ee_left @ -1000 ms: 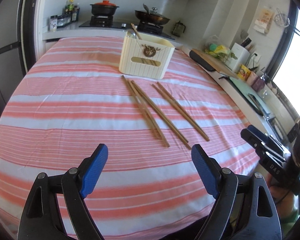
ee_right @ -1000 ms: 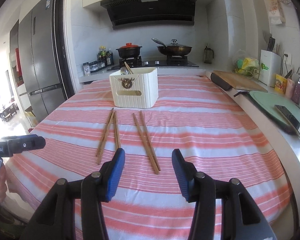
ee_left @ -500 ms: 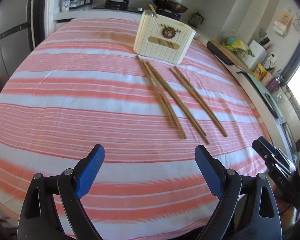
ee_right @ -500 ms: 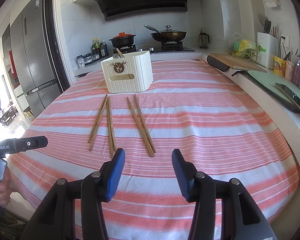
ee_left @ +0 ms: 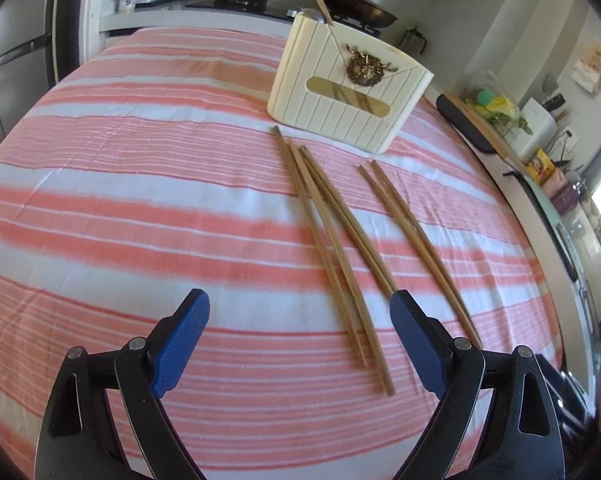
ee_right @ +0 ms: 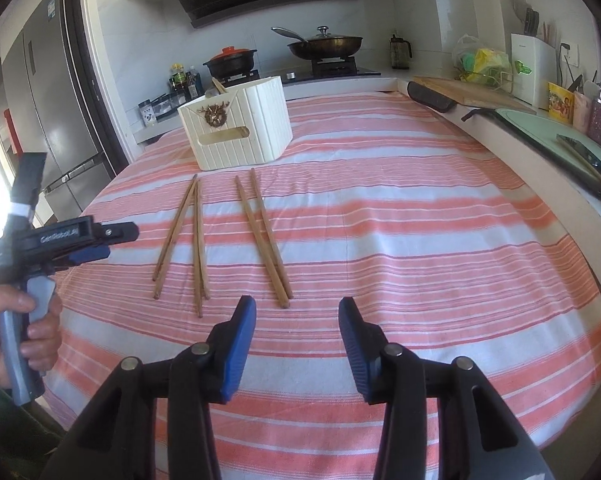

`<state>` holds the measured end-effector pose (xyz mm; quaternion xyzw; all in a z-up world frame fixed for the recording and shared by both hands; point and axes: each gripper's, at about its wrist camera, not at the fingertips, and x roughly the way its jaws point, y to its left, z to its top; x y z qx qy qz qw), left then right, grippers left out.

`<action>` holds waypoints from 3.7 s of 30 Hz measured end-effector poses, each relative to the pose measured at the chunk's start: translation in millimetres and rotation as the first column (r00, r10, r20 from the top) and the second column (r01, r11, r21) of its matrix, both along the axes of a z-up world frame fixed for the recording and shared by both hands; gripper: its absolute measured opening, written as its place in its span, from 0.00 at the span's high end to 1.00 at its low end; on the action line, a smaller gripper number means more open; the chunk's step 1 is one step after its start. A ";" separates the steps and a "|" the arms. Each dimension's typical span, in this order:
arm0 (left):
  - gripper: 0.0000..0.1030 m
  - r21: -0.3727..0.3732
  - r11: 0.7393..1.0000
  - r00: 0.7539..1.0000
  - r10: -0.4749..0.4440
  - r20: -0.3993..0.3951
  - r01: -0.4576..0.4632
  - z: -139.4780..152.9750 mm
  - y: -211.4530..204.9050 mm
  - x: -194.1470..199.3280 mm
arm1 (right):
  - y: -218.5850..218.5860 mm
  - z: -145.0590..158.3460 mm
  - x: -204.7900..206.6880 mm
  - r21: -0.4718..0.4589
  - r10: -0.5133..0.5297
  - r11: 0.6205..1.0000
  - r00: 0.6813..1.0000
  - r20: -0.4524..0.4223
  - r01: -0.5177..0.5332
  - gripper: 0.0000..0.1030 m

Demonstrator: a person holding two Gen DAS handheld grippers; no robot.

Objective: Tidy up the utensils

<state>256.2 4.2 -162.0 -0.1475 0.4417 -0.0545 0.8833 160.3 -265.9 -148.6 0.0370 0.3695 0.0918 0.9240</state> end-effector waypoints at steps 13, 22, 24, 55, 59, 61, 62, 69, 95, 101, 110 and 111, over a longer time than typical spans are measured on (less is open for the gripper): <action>0.10 0.185 0.982 0.999 0.033 -0.014 -0.029 -18.3 -17.3 24.2 | -2.6 2.4 -3.3 0.012 -0.004 1.000 1.000 -0.004 0.004 0.58; 0.28 0.235 0.972 1.000 0.018 -0.004 -0.017 -17.8 -19.7 26.9 | 1.3 -5.8 45.7 -0.085 0.066 0.993 0.992 -0.109 -0.076 0.73; 0.34 0.237 0.972 1.000 0.009 0.000 -0.009 -16.5 -20.8 24.6 | 2.8 -10.2 62.0 -0.055 0.105 0.992 0.985 -0.139 -0.114 0.76; 0.62 0.302 0.950 0.997 -0.077 -0.014 0.078 -15.3 -20.5 23.0 | 38.8 -24.9 149.0 -0.032 0.275 0.950 0.879 -0.389 -0.311 0.89; 0.62 0.313 0.947 0.997 -0.079 -0.006 0.077 -16.0 -20.8 22.3 | 56.0 -26.0 148.2 -0.147 0.290 0.918 0.875 -0.386 -0.369 0.92; 0.75 0.311 0.947 0.997 -0.081 0.000 0.077 -15.9 -21.7 21.0 | 62.6 -26.7 145.4 -0.192 0.294 0.904 0.883 -0.366 -0.381 0.92; 0.83 0.313 0.947 0.997 -0.081 0.005 0.075 -15.7 -21.9 20.3 | 63.9 -27.0 144.8 -0.201 0.287 0.906 0.889 -0.356 -0.373 0.93; 0.96 0.275 0.961 0.999 -0.042 -0.002 0.041 -14.2 -2.5 1.8 | 37.9 -26.7 109.5 -0.149 0.113 0.976 0.956 -0.271 -0.158 0.95; 0.13 0.329 0.944 1.000 0.016 -0.015 -0.010 -20.4 22.0 -55.1 | 14.0 -33.1 24.7 -0.172 0.004 0.985 0.994 -0.111 -0.023 0.49; 0.12 0.332 0.943 1.000 0.017 -0.013 -0.012 -20.6 20.9 -54.6 | 14.6 -34.7 22.1 -0.183 0.000 0.983 0.996 -0.093 -0.017 0.48; 0.11 0.330 0.944 1.000 0.019 -0.010 -0.015 -21.5 22.2 -56.2 | 15.2 -36.8 19.6 -0.186 0.002 0.982 0.998 -0.068 -0.015 0.47; 0.11 0.331 0.944 1.000 0.019 -0.010 -0.015 -21.4 22.2 -56.3 | 15.3 -36.8 19.4 -0.186 0.001 0.983 0.998 -0.067 -0.014 0.47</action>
